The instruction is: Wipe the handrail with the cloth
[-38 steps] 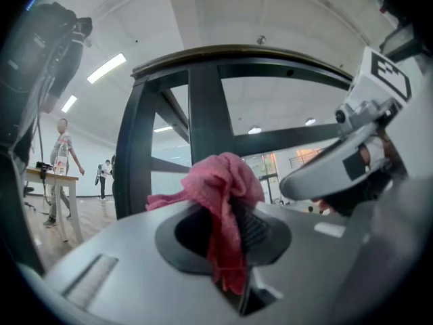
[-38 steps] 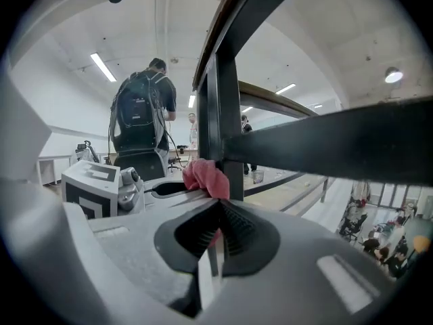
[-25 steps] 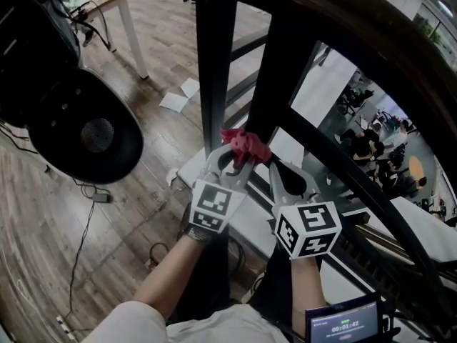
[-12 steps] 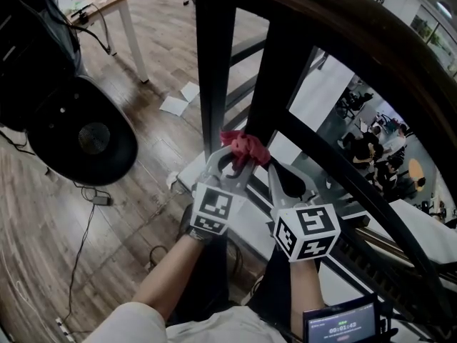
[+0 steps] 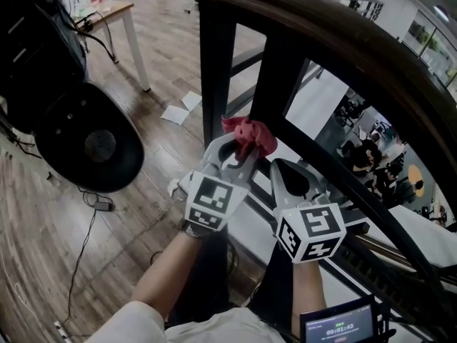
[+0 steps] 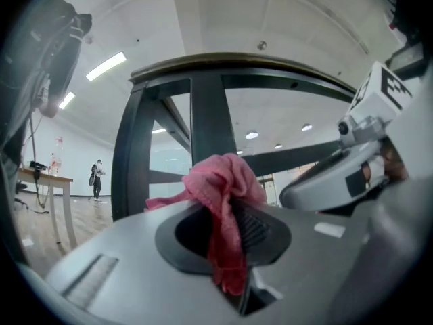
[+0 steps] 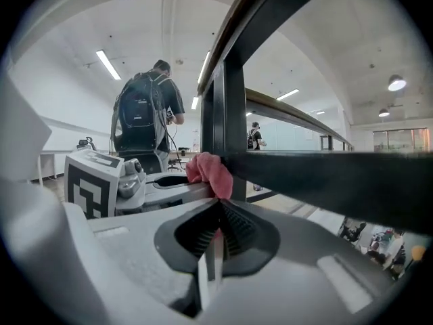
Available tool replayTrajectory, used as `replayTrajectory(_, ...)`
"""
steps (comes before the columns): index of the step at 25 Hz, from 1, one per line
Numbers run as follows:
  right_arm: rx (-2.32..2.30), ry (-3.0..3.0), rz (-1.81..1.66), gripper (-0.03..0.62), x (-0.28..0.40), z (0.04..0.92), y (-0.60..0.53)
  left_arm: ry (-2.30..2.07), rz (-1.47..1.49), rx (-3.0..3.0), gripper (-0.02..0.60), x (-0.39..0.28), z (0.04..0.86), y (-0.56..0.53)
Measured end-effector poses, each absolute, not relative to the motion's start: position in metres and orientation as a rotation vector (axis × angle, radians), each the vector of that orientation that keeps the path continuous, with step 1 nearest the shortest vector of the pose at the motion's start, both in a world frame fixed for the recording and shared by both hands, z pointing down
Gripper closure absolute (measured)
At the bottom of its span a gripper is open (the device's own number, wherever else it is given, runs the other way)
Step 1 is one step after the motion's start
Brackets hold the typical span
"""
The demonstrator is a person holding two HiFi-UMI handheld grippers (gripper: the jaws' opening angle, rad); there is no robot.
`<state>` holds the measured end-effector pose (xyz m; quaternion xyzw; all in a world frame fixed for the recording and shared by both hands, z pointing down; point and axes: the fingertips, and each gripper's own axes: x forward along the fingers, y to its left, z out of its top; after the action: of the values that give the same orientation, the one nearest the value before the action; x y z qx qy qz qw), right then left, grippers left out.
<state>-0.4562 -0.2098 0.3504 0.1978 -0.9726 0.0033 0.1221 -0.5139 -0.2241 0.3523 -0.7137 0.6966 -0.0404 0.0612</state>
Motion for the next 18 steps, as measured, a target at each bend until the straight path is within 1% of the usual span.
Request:
replayTrajectory(8, 0.595, -2.912, -0.077, 0.591, -0.457, 0.295, -0.213, 2.066, -0.111, -2.098, 0.508, -0.514, 0.3, -0.223)
replayTrajectory(18, 0.6, -2.968, -0.163, 0.591, -0.454, 0.258, -0.21, 2.006, -0.121, -1.957, 0.508, -0.517, 0.237, -0.225)
